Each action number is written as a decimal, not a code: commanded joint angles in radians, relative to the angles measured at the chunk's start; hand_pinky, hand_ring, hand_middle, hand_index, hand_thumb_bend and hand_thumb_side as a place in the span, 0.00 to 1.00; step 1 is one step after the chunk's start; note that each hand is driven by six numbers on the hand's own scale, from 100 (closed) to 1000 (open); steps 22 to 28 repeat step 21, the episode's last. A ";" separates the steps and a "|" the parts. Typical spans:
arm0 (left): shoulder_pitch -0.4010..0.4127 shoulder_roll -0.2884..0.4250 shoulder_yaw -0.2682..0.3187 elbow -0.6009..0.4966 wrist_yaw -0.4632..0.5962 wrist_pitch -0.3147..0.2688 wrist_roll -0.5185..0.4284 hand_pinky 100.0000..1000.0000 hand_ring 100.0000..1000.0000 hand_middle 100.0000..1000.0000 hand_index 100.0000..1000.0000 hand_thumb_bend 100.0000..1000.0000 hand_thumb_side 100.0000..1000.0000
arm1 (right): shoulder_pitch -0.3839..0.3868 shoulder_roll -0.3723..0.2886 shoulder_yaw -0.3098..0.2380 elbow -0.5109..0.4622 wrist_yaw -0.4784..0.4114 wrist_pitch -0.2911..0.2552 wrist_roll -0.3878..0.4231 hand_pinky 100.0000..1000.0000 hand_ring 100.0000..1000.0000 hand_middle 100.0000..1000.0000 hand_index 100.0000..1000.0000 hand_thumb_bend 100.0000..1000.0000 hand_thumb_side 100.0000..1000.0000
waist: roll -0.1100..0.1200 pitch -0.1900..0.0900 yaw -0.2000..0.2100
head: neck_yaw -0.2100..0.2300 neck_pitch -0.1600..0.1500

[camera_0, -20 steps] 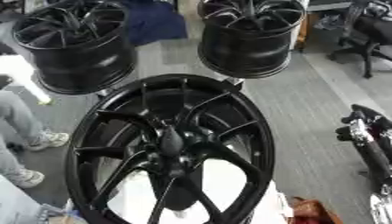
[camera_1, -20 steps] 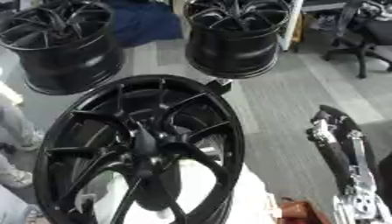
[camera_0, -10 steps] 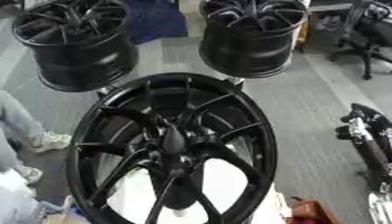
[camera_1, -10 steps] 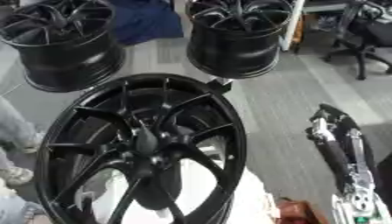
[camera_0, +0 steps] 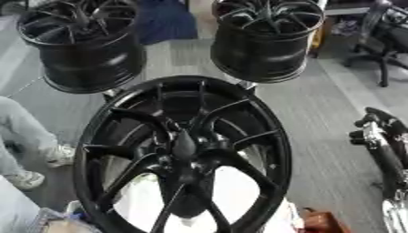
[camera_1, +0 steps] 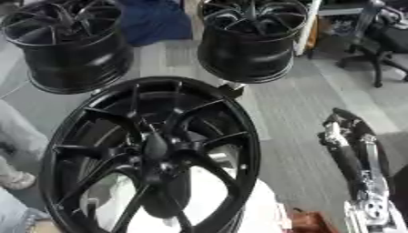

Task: Pull the pin out of the wheel hub.

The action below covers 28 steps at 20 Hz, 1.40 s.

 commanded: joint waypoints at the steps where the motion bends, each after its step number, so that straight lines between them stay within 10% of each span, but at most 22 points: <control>1: 0.009 -0.088 0.008 -0.143 0.086 0.033 0.068 0.50 0.47 0.58 0.71 0.00 0.60 | -0.011 -0.002 -0.003 -0.016 0.000 -0.001 -0.001 0.53 0.52 0.54 0.78 0.00 0.50 | -0.001 -0.002 -0.004 | 0.002 -0.002; 13: 0.024 -0.377 -0.087 -0.305 0.183 0.156 0.061 0.51 0.48 0.57 0.70 0.00 0.71 | -0.022 0.007 0.004 -0.018 -0.007 -0.003 0.006 0.53 0.52 0.54 0.78 0.00 0.50 | -0.009 0.010 -0.016 | 0.022 -0.002; 28: 0.032 -0.407 -0.091 -0.297 0.183 0.174 0.104 0.52 0.48 0.56 0.70 0.00 0.72 | -0.022 0.007 0.003 -0.017 -0.006 -0.003 0.006 0.53 0.52 0.54 0.78 0.00 0.50 | -0.009 0.010 -0.012 | 0.014 -0.002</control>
